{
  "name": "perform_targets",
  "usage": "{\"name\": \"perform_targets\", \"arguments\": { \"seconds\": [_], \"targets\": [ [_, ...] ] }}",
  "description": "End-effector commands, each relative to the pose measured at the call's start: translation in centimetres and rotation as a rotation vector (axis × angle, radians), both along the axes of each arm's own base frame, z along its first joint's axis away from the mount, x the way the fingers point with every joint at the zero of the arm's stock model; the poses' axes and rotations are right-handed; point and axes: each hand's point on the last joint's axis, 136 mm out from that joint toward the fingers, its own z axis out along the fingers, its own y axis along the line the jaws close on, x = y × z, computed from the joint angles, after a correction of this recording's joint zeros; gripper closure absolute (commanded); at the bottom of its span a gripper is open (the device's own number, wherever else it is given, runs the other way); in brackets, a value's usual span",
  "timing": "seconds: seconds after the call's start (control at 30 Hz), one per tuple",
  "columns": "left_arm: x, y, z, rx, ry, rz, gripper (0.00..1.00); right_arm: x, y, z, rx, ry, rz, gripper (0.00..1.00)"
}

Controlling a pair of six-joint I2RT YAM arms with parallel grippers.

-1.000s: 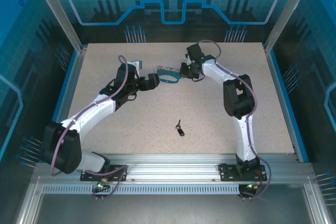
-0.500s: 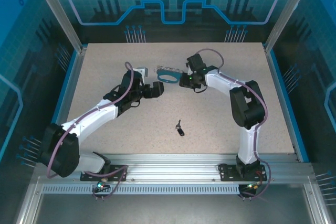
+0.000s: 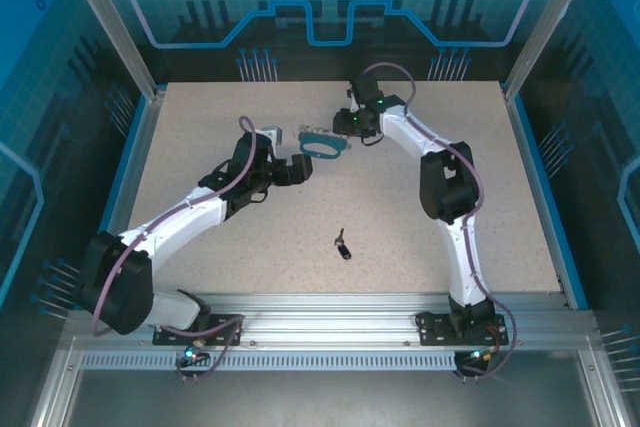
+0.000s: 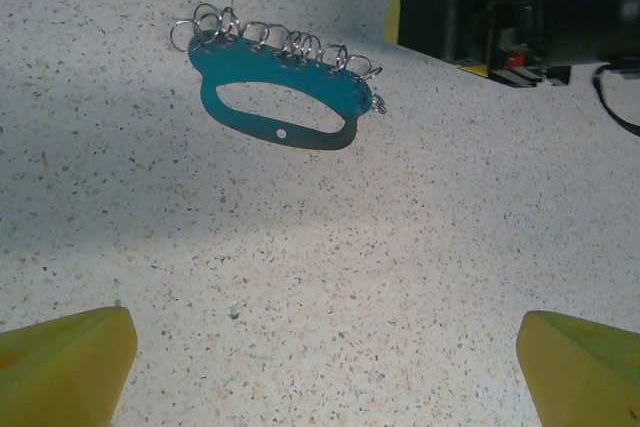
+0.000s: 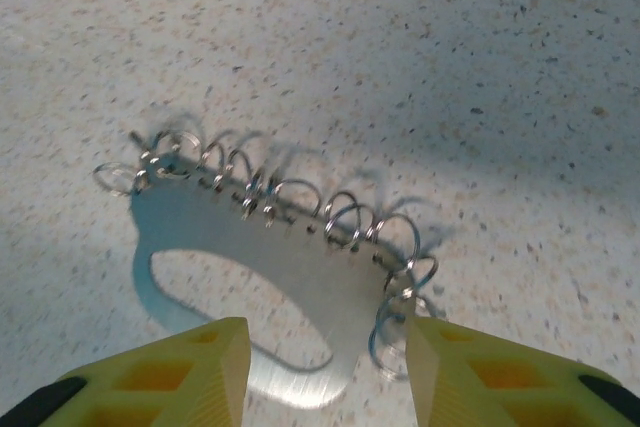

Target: Put the keys on the keyring

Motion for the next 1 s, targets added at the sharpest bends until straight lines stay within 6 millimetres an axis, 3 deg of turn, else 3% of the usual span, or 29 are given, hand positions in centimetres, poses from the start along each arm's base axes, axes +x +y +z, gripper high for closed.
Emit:
{"name": "perform_targets", "arguments": {
  "seconds": [0.0, 0.33, 0.63, 0.97],
  "targets": [
    [0.8, -0.4, 0.8, -0.003, -0.012, 0.003, 0.01, -0.6, -1.3, -2.9, -0.039, 0.115, -0.042, 0.55],
    [1.3, -0.9, 0.6, -0.017, -0.006, -0.003, 0.01, -0.1, -1.1, -4.9, 0.013, 0.169, -0.098, 0.61],
    [1.4, -0.9, 0.5, -0.016, -0.006, -0.003, 0.01, 0.7, -0.8, -5.1, 0.043, 0.167, -0.107, 0.64],
    [1.2, -0.9, 0.7, -0.02, -0.009, -0.003, 0.01, 0.8, -0.7, -5.6, 0.036, 0.184, -0.109, 0.78]
  ]
}}
